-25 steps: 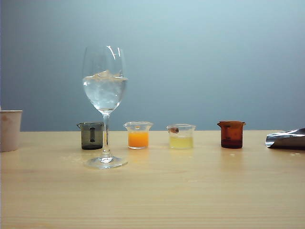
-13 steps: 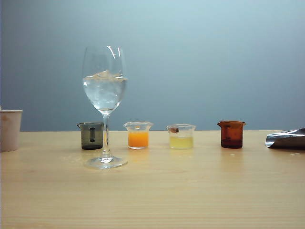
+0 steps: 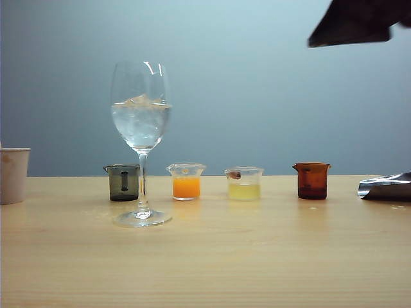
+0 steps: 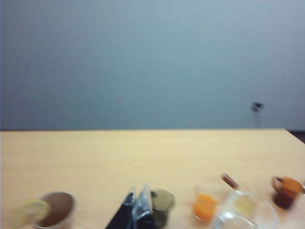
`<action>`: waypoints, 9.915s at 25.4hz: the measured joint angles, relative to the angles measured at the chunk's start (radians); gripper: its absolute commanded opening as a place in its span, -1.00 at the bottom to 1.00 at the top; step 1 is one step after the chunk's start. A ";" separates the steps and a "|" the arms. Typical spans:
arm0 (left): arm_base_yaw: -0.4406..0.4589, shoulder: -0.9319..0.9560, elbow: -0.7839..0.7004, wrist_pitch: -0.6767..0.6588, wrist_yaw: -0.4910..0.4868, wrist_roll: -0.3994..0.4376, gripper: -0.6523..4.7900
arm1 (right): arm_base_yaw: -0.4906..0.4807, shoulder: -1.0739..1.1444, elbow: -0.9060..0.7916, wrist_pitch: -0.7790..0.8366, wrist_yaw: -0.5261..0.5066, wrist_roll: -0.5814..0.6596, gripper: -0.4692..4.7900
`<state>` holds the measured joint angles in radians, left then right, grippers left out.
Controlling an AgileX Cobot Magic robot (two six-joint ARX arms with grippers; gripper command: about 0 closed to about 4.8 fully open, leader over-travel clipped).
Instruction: Pick up the second measuring cup from the left, pour the orange juice inside into the goblet, and finally put the measuring cup back in its original place.
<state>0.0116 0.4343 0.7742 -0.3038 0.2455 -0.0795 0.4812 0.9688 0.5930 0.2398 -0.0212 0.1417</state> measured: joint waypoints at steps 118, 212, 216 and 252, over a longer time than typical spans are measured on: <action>-0.284 0.353 0.000 0.103 -0.135 0.181 -0.78 | 0.126 1.163 0.674 0.465 0.020 -0.064 -0.23; -0.525 0.353 0.000 -0.031 -0.179 0.108 -0.78 | 0.229 0.630 0.674 -0.249 0.000 -1.121 -0.28; -0.525 0.353 0.000 -0.031 -0.179 0.108 -0.78 | 0.237 0.630 0.674 -0.245 0.002 -1.144 -0.39; -0.525 0.354 0.000 -0.031 -0.179 0.108 -0.78 | 0.303 0.596 0.675 -0.264 0.132 -1.322 -0.39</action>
<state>-0.5129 0.7883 0.7738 -0.3347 0.0662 0.0284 0.7841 1.5650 1.2678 -0.0246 0.1108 -1.1805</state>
